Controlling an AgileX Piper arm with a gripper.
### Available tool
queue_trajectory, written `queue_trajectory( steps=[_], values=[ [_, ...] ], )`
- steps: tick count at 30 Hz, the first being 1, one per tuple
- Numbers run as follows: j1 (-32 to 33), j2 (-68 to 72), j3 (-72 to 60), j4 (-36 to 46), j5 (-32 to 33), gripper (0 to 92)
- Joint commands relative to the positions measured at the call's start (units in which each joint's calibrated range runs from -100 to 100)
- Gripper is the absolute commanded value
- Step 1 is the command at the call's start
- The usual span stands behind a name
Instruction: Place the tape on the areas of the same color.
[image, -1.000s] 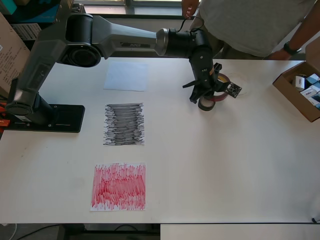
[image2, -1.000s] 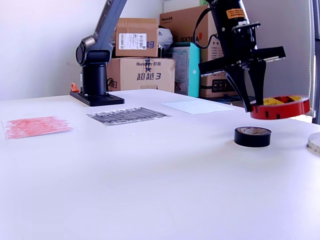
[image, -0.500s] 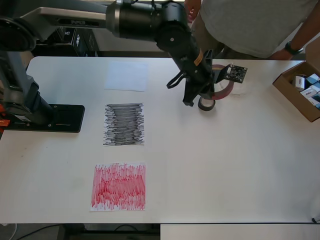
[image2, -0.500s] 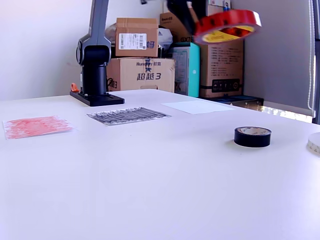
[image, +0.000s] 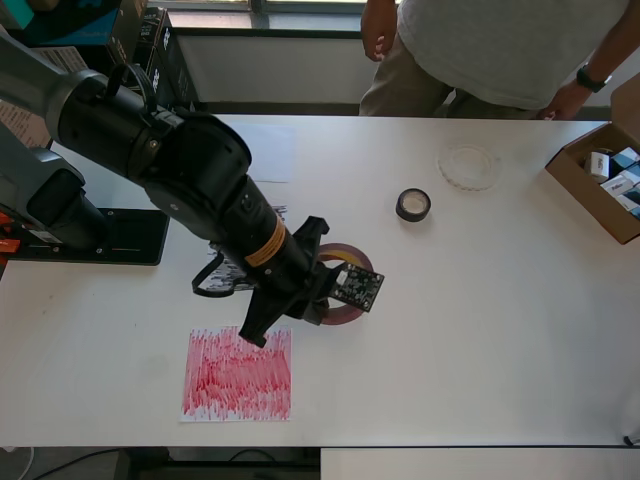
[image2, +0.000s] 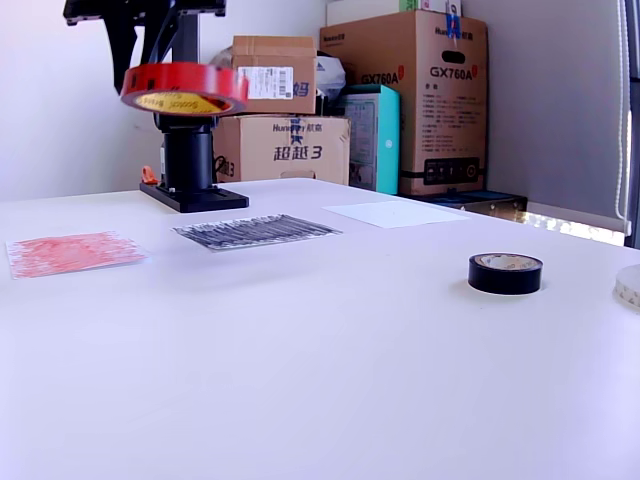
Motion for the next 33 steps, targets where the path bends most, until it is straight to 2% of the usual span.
queue_trajectory(
  steps=[1,15,25,33],
  values=[
    [-5.23,-0.23,8.25,-1.96,-7.55,0.0],
    [-14.07,-0.04,16.61,-10.87,-21.39,0.0],
    [-17.39,0.61,16.52,-11.04,-25.64,0.0],
    [-17.39,2.95,16.97,-15.37,-26.22,0.0]
  ],
)
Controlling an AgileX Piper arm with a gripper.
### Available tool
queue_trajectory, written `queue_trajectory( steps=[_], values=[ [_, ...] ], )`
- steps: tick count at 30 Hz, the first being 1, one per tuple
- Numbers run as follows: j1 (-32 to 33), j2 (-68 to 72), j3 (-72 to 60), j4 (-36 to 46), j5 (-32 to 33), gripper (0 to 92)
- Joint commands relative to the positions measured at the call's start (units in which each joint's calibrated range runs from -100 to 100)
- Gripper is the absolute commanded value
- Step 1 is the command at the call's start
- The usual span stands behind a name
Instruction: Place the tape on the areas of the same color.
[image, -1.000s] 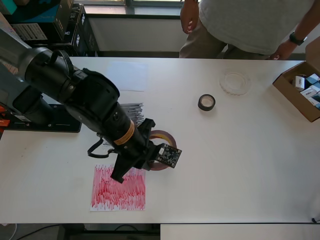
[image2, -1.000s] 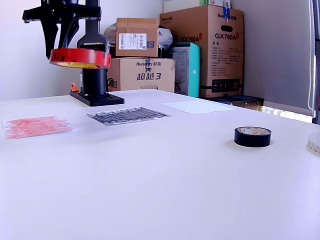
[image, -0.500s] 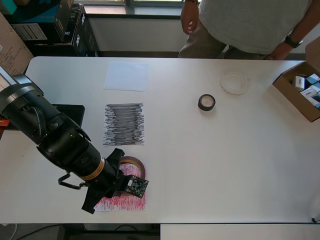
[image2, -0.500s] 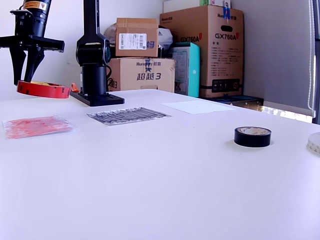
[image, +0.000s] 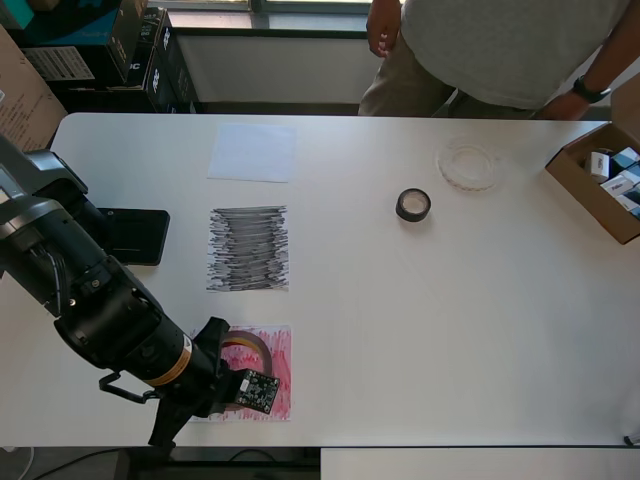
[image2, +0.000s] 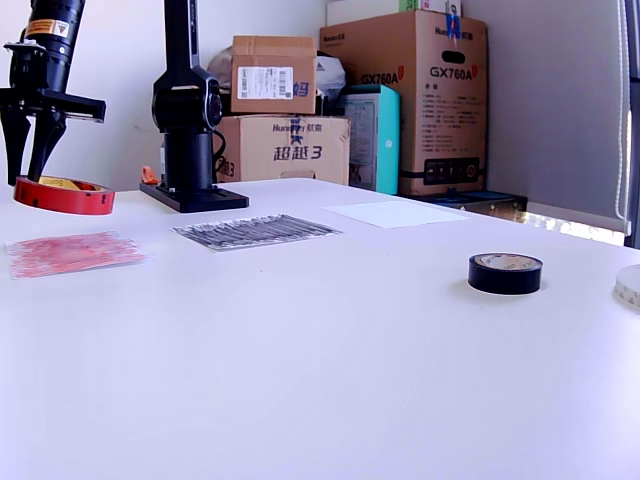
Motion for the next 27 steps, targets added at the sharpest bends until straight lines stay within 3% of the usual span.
queue_trajectory(
  steps=[1,27],
  values=[
    [0.00,0.80,-0.46,-1.79,0.25,0.0],
    [1.26,0.98,4.00,-1.79,-1.30,0.0]
  ],
)
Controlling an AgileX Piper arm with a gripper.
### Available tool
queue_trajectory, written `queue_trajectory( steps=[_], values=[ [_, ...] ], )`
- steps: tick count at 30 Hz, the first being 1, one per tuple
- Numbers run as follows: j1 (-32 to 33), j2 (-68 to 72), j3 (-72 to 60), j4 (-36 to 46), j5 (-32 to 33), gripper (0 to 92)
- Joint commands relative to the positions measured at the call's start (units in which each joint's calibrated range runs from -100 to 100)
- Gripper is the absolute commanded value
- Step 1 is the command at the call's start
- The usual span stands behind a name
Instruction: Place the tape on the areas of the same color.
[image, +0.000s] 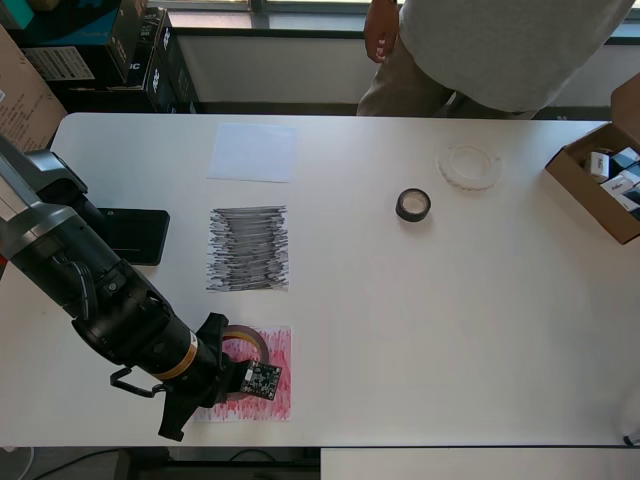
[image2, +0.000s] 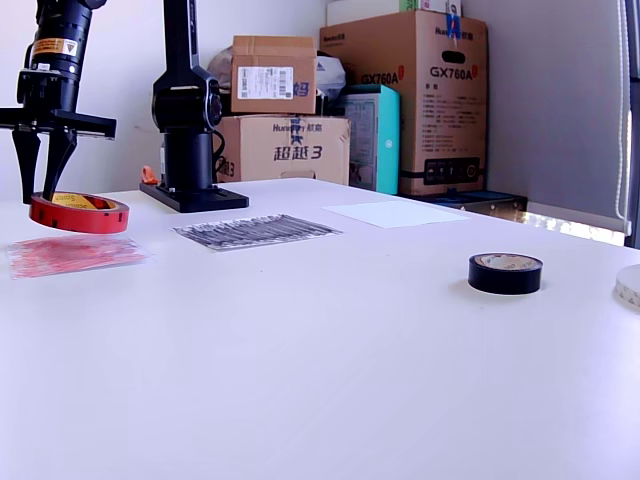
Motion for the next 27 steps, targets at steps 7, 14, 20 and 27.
queue_trajectory(
  steps=[7,14,20,27],
  values=[
    [0.05,-0.34,0.58,0.43,0.36,0.0],
    [-0.50,2.85,-0.51,-1.36,0.36,0.0],
    [-0.42,3.13,-0.60,-1.95,0.28,0.0],
    [-0.50,3.13,-0.60,-1.95,0.28,0.0]
  ],
)
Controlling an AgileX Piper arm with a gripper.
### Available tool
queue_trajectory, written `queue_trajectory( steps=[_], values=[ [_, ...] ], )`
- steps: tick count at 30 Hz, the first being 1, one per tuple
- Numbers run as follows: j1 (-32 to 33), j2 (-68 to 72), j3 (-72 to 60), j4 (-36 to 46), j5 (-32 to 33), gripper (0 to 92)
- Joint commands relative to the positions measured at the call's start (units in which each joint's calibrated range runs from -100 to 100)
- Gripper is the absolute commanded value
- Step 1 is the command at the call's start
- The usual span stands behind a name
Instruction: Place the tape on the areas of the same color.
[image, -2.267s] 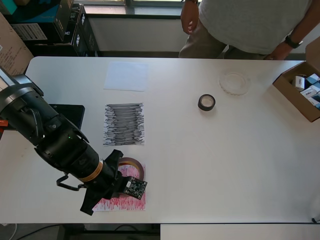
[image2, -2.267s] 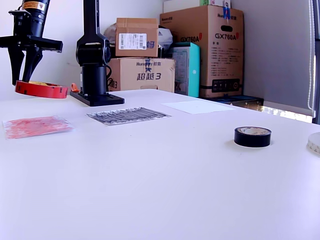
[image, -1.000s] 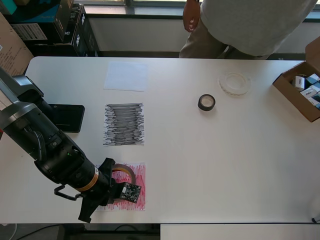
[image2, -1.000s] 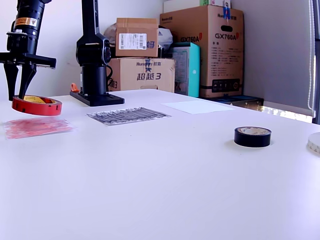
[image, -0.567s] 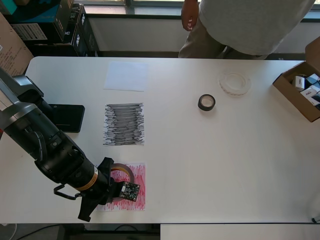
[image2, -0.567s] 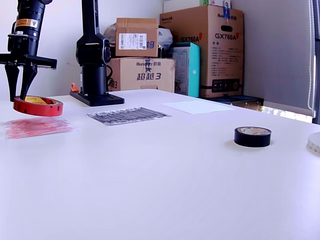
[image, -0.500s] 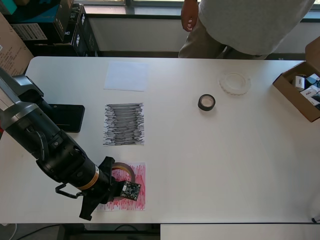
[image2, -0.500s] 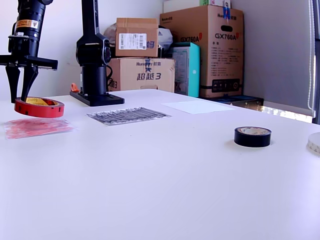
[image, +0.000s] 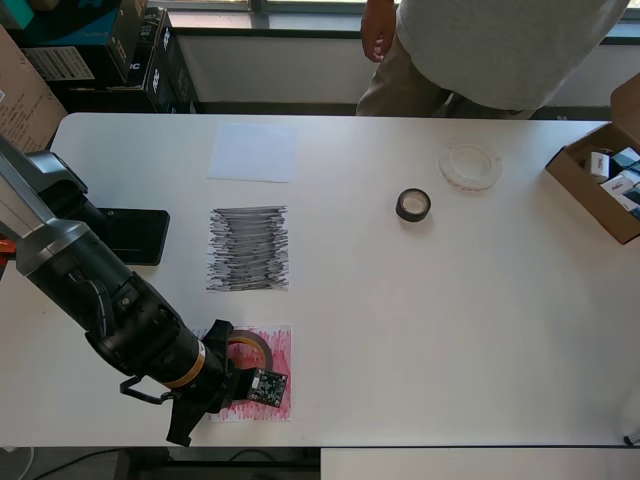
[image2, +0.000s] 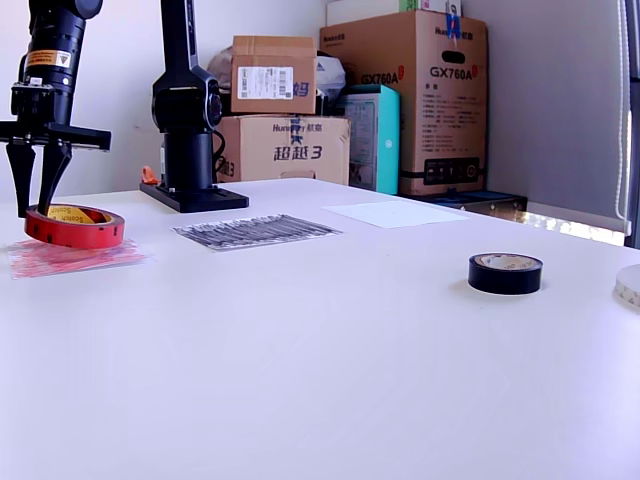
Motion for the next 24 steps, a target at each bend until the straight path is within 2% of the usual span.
queue_trajectory(
  steps=[1,12,24],
  values=[
    [-0.19,-0.37,0.52,-0.39,0.34,0.0],
    [-0.19,-0.28,0.52,-0.39,0.59,1.5],
    [-0.19,-0.28,0.52,-0.39,1.00,33.4]
  ],
)
